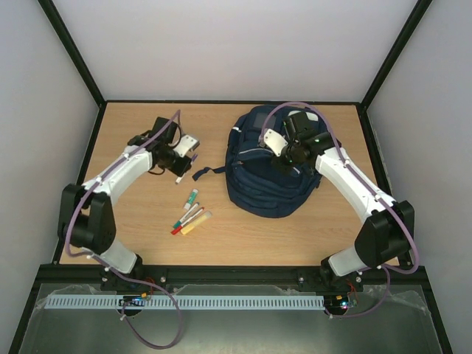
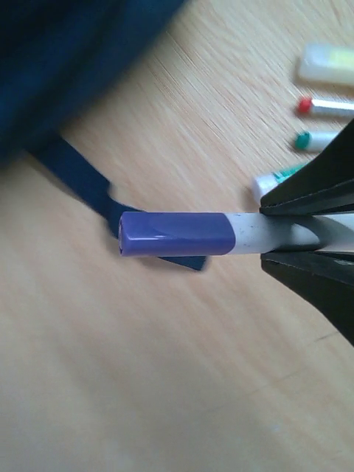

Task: Pack the student bag
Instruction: Pick up the stationery from the center of the board, then place the stationery in the student bag.

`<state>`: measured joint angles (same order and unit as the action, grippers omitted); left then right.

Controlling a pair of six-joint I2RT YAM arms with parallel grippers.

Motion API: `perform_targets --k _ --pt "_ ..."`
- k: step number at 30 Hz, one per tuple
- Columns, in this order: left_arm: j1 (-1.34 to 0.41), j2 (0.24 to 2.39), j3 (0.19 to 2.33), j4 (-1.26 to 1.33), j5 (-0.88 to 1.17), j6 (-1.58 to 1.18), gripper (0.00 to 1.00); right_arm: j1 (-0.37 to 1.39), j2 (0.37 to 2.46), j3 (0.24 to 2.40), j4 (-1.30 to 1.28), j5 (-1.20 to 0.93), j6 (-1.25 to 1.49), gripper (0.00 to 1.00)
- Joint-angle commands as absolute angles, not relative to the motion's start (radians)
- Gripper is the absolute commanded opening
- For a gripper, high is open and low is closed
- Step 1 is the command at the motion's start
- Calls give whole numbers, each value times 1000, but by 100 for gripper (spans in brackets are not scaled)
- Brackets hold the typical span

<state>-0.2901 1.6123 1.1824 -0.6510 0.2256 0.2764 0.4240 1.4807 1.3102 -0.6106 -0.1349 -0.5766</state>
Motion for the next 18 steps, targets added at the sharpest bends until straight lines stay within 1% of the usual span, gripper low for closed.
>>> perform_targets --k 1,9,18 --pt "-340 1514 1227 -557 372 350 2 430 1446 1387 -651 -225 -620 1" --pt "-544 1431 1211 -343 501 499 2 430 1470 1474 -743 -269 -608 1" --pt "-757 1544 1308 -319 481 737 2 430 1502 1536 -794 -300 -582 1"
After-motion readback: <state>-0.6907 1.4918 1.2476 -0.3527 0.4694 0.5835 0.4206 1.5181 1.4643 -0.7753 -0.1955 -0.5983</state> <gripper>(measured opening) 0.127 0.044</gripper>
